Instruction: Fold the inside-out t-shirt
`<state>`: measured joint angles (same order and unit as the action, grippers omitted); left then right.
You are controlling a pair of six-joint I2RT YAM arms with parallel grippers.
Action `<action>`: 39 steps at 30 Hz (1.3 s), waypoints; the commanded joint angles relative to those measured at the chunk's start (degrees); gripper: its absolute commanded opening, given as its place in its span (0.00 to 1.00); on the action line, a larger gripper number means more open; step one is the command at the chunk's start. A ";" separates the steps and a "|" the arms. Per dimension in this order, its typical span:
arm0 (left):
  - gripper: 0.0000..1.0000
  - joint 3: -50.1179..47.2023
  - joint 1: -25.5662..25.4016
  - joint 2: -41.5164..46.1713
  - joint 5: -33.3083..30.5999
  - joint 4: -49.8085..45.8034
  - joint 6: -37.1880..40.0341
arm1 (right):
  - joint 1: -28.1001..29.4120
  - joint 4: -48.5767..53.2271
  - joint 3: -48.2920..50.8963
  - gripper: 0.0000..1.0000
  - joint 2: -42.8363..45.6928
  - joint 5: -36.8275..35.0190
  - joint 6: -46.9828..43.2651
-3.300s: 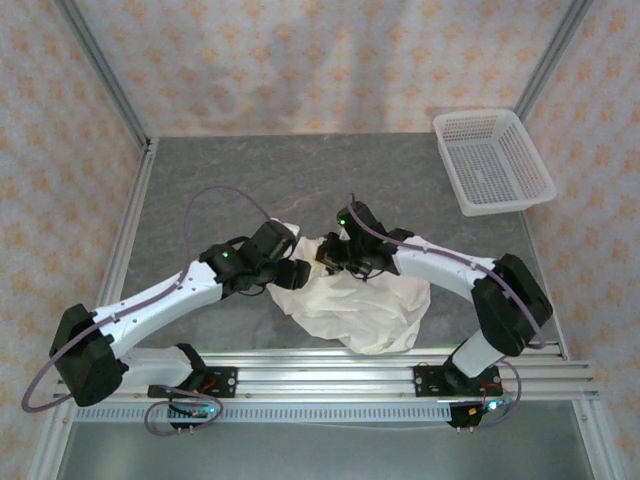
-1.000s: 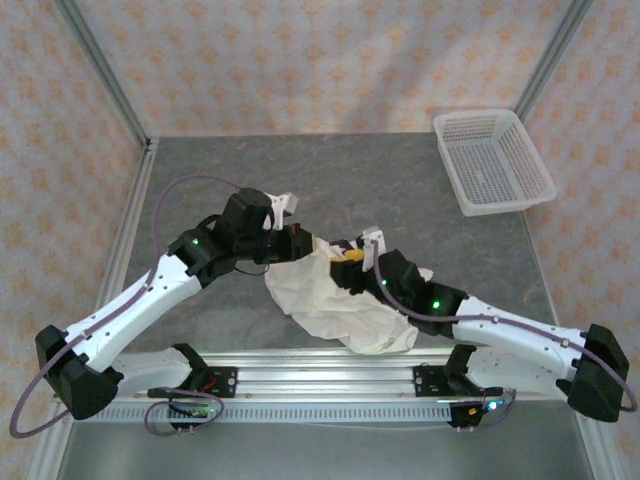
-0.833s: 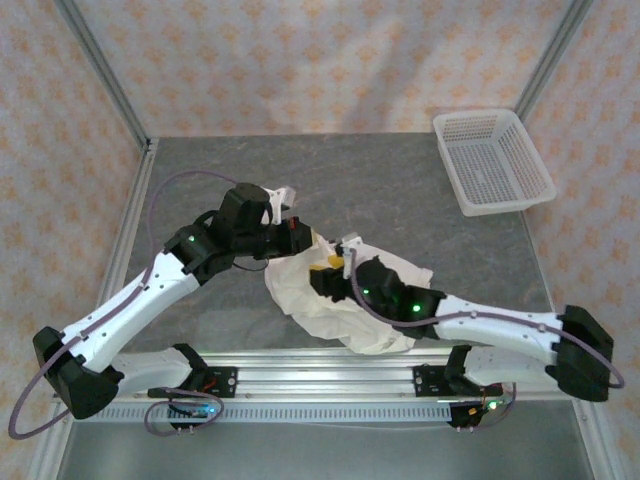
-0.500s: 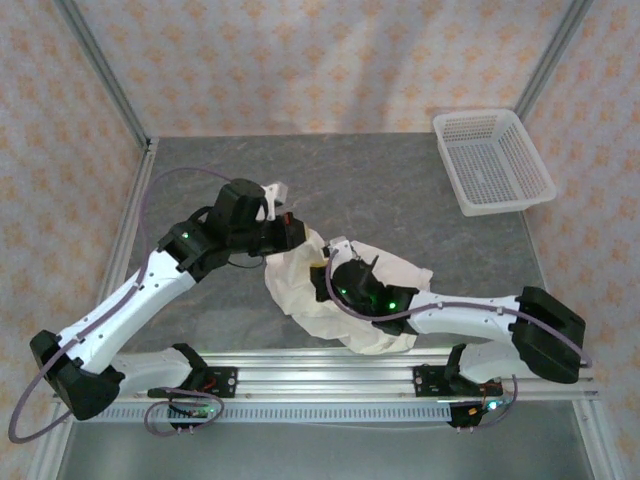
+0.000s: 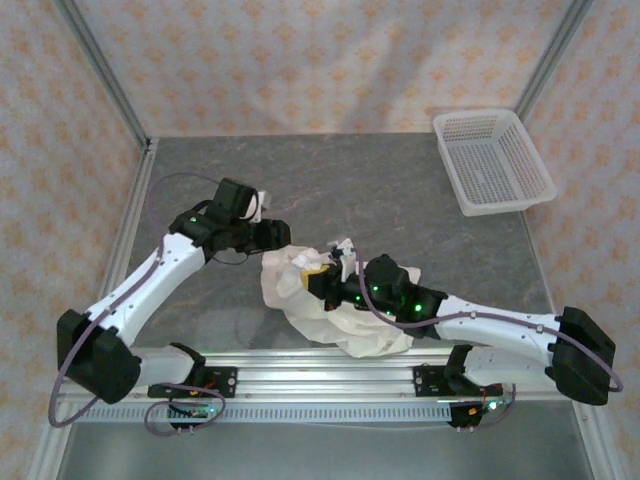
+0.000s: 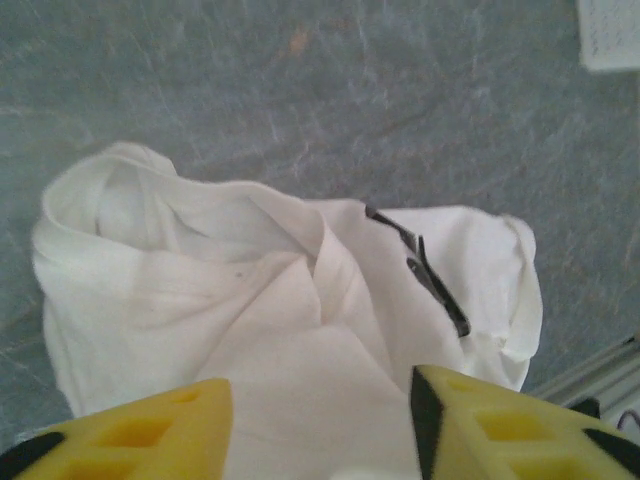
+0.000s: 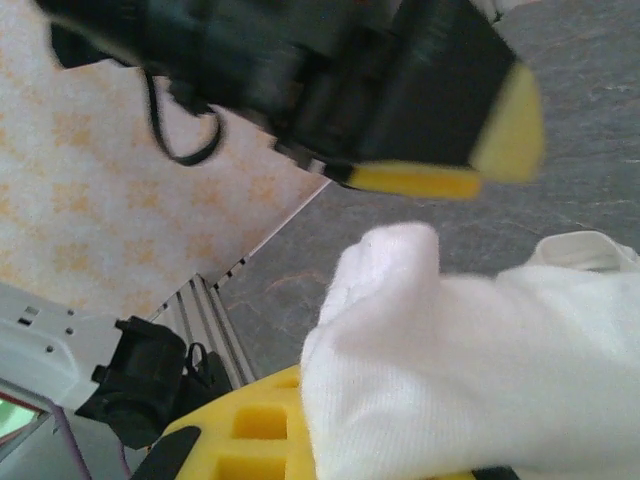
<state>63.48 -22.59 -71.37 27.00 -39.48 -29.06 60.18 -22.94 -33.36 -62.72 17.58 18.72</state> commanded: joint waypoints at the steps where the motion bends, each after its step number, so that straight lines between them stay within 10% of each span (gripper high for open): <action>1: 0.54 2.28 0.53 9.74 -3.14 -3.82 3.21 | -1.62 -4.70 1.67 0.00 1.49 1.09 0.14; 14: 0.50 -12.32 -0.35 13.84 9.93 6.49 -5.74 | -2.45 -0.81 1.51 0.00 2.71 5.83 -4.48; 24: 0.41 -10.20 -6.14 1.79 4.80 8.55 -3.28 | -2.47 0.04 0.64 0.00 1.55 7.02 -3.38; 31: 0.02 -11.11 -6.16 3.00 0.94 9.69 -4.46 | -2.49 1.47 0.05 0.00 1.39 6.47 -3.88; 39: 0.00 -8.43 -5.68 7.93 0.07 5.96 -3.69 | -2.59 0.51 4.60 0.00 2.81 -0.81 -3.71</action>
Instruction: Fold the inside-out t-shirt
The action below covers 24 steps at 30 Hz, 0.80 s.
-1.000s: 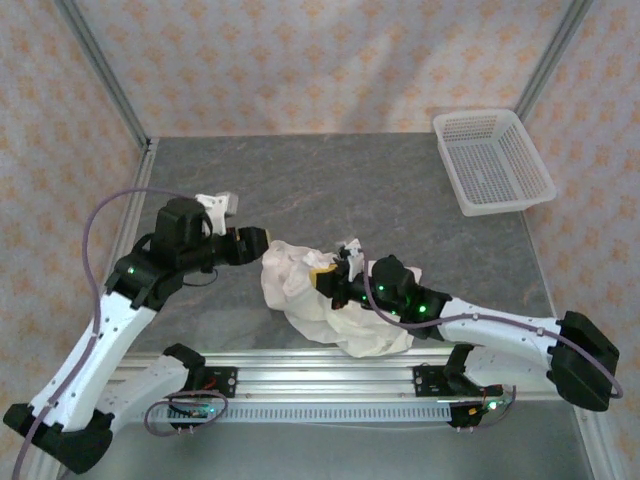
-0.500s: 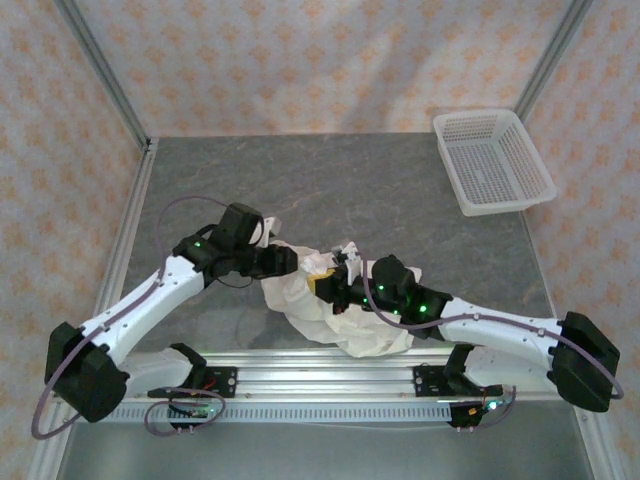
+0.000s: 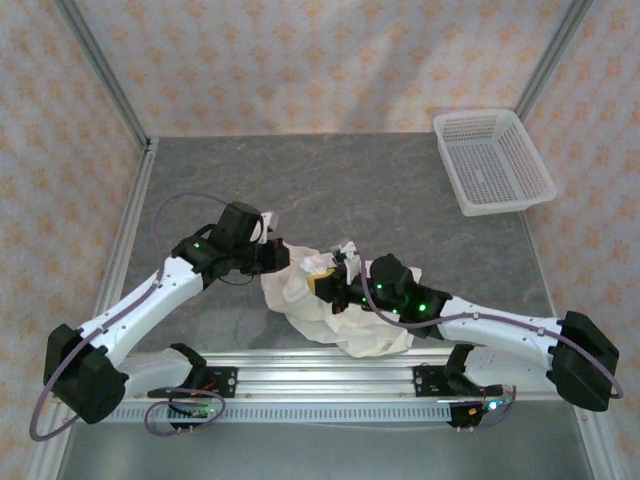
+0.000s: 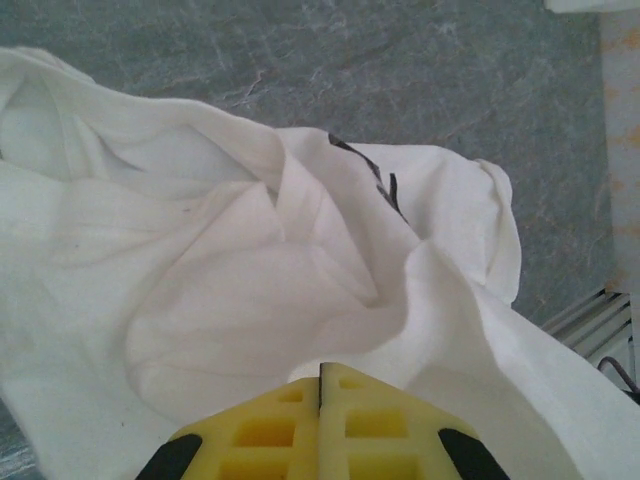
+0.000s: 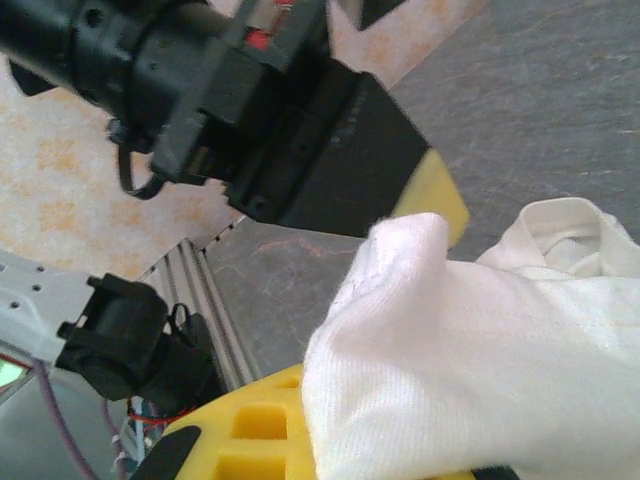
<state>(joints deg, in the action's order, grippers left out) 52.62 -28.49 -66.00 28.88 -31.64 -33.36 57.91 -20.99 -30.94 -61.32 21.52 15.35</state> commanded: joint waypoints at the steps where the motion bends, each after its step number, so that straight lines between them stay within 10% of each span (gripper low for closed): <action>1: 0.00 3.30 0.59 3.73 -1.82 -2.39 0.83 | -0.26 -2.14 3.75 0.00 2.65 -6.03 -0.56; 6: 0.03 3.69 0.83 4.67 -0.62 -2.78 0.76 | -0.34 -2.42 6.07 0.00 7.35 -5.87 -1.12; 12: 0.34 2.04 -4.65 -2.81 1.53 0.33 0.88 | -0.31 -1.77 5.19 0.00 7.05 -3.79 -0.86; 19: 0.32 2.02 -5.88 -7.64 1.51 2.45 1.07 | -0.32 -1.15 5.23 0.00 7.24 -3.18 -0.23; 24: 0.13 2.10 -5.93 -8.59 0.82 1.62 1.47 | -0.26 -1.26 5.63 0.00 8.06 -4.38 -0.42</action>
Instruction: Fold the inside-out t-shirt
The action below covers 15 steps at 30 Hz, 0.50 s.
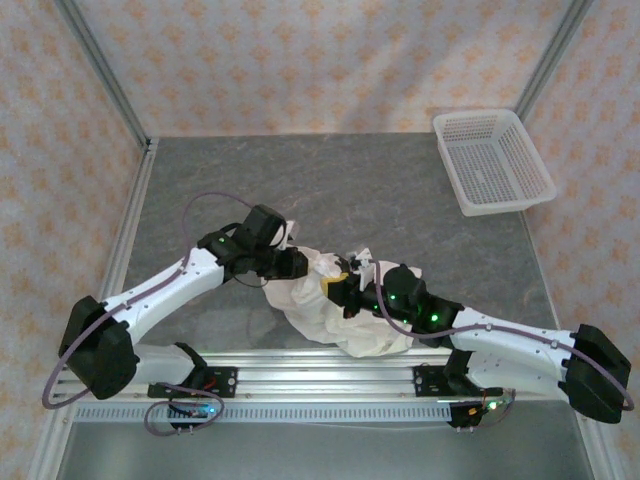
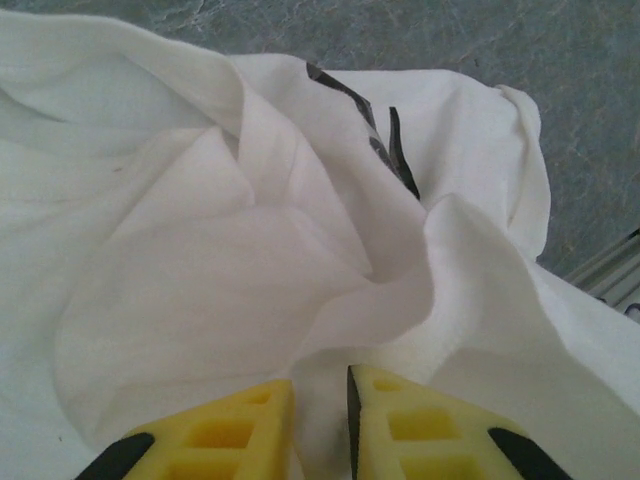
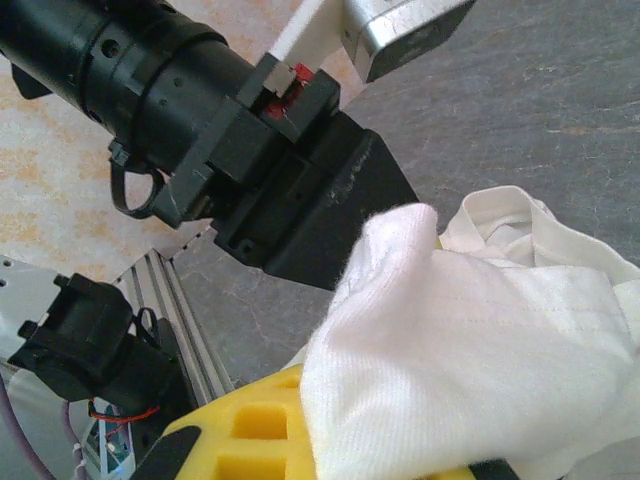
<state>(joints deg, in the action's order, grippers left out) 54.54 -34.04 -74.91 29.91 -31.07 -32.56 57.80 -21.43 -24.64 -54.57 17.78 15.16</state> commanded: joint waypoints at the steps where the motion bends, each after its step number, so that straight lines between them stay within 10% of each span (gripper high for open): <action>1: 0.08 0.17 -0.37 0.62 -0.26 1.19 0.57 | -0.20 -0.68 -0.60 0.00 1.40 -0.72 -0.26; 10: 0.00 4.38 0.21 6.36 -2.58 -1.96 0.11 | -0.19 -0.28 2.29 0.00 2.48 -5.97 -0.07; 15: 0.00 8.62 2.66 11.57 -2.08 -2.92 -1.45 | -0.14 2.38 7.24 0.16 2.80 -11.29 -0.92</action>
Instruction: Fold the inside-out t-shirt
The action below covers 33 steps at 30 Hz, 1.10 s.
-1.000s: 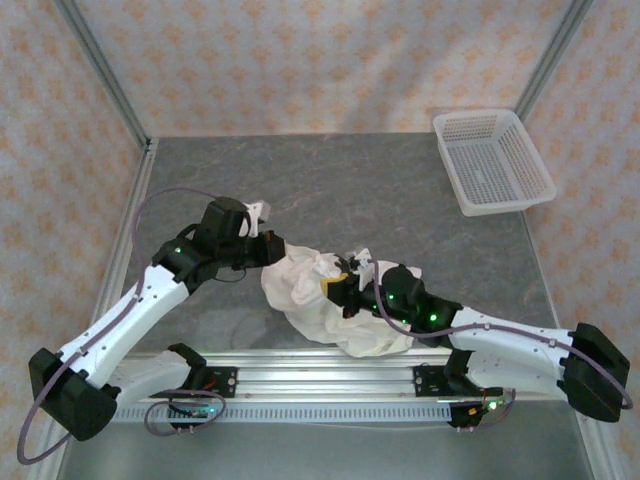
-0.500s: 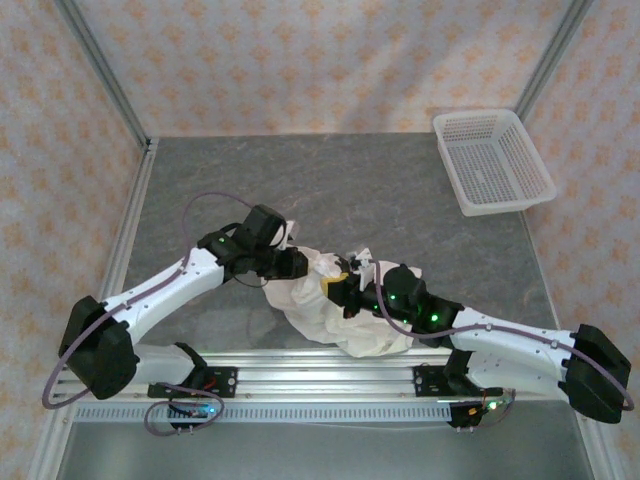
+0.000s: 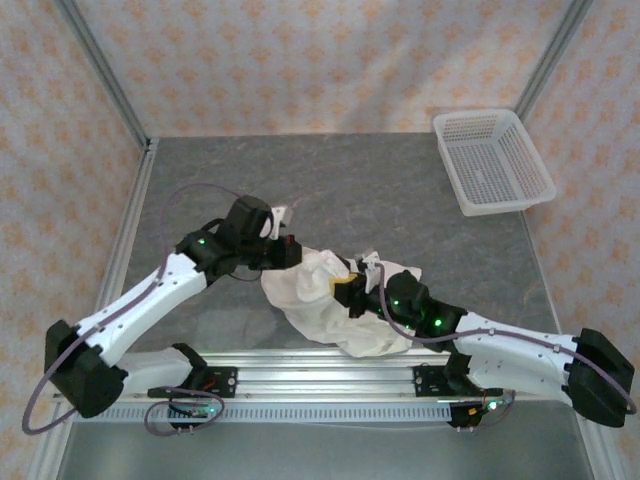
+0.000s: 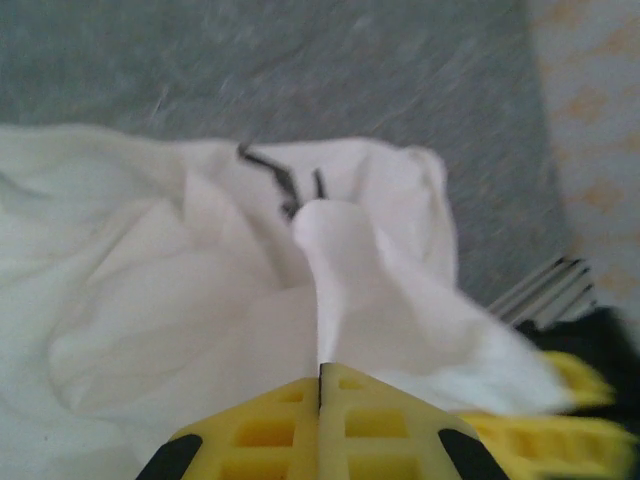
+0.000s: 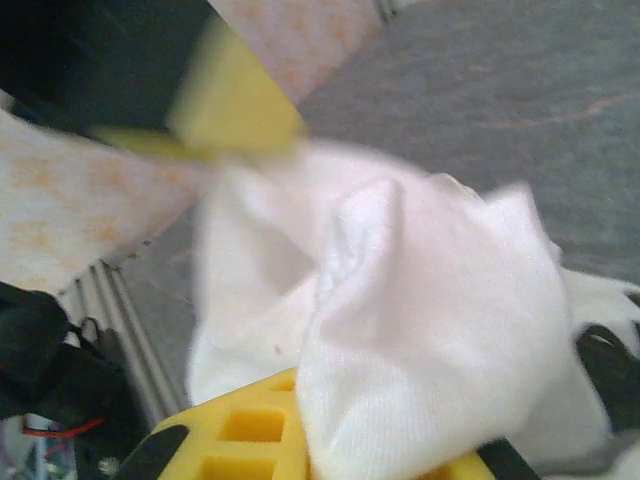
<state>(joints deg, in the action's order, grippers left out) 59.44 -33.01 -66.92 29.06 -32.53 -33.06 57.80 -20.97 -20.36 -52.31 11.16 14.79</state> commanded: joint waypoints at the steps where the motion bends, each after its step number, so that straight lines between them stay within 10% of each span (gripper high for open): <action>1: 0.00 4.37 1.89 4.10 -0.80 -1.69 -0.96 | -0.18 2.29 3.75 0.17 0.61 -4.62 -0.49; 12: 0.00 4.15 2.00 4.55 -0.20 -5.23 2.12 | 0.00 9.90 -3.78 0.46 5.64 0.66 -3.28; 15: 0.00 3.80 1.99 4.74 -0.11 -5.08 2.12 | 0.05 14.15 -9.26 0.48 4.13 -7.15 -3.54; 19: 0.00 3.84 2.02 4.96 -0.49 -5.35 3.73 | 0.01 25.78 -20.32 0.47 -3.72 -18.17 1.85; 25: 0.00 4.00 2.01 5.04 -0.58 -5.39 4.05 | 0.12 32.41 -32.08 0.52 -19.32 -10.58 -3.21; 33: 0.00 4.37 2.01 5.70 -1.99 -6.71 5.06 | -0.19 43.13 -41.54 0.49 -29.36 -32.57 -1.21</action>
<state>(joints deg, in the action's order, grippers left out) 63.55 -31.22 -62.39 28.82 -37.08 -29.78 57.80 14.31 -57.91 -81.14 -9.63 13.08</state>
